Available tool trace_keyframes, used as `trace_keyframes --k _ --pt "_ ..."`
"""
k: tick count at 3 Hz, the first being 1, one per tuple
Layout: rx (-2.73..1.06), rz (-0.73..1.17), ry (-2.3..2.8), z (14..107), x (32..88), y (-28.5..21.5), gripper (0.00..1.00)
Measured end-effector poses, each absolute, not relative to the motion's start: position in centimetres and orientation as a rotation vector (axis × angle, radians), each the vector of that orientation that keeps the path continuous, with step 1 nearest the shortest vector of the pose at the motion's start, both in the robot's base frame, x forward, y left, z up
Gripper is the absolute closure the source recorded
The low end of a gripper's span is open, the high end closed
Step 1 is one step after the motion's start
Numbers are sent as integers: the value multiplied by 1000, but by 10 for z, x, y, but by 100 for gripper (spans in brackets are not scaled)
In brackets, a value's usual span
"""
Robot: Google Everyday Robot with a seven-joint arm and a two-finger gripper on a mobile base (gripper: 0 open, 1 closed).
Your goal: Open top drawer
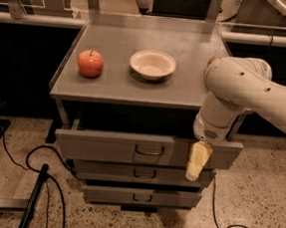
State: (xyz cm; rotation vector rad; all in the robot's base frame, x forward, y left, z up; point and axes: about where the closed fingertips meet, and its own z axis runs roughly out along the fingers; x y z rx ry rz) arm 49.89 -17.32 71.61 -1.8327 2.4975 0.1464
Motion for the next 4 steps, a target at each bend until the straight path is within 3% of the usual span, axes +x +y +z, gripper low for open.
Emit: trace_keyframes --k 2,4 --pt "-1879 164 2529 681 534 -160 0" --pt "-1866 311 2648 668 494 -173 0"
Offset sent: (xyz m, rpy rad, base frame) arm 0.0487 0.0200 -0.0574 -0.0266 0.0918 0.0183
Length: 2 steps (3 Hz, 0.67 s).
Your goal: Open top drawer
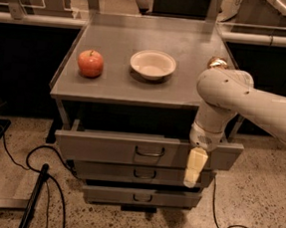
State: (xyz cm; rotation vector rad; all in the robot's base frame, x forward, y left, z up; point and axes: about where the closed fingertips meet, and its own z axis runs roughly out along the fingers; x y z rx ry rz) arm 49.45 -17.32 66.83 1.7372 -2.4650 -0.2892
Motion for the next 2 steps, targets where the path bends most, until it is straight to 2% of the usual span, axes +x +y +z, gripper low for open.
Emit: trace_keyframes --k 1,2 --pt "1670 -335 -2469 676 458 -189 0" --pt "1670 -335 -2468 676 457 -189 0"
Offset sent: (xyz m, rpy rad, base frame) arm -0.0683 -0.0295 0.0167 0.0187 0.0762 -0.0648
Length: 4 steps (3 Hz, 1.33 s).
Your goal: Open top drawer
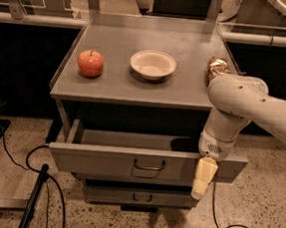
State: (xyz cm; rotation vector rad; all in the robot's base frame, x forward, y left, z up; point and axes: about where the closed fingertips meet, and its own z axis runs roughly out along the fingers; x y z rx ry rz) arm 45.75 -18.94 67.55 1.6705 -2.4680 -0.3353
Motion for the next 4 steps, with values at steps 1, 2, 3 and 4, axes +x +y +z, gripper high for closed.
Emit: trace_keyframes --k 1,2,3,4 --pt "1652 -349 -2437 674 438 -197 0" --pt "1607 -374 -2420 683 401 -212 0" --pt "1548 -407 -2420 696 349 -237 0" --pt "1548 -407 -2420 696 349 -237 0"
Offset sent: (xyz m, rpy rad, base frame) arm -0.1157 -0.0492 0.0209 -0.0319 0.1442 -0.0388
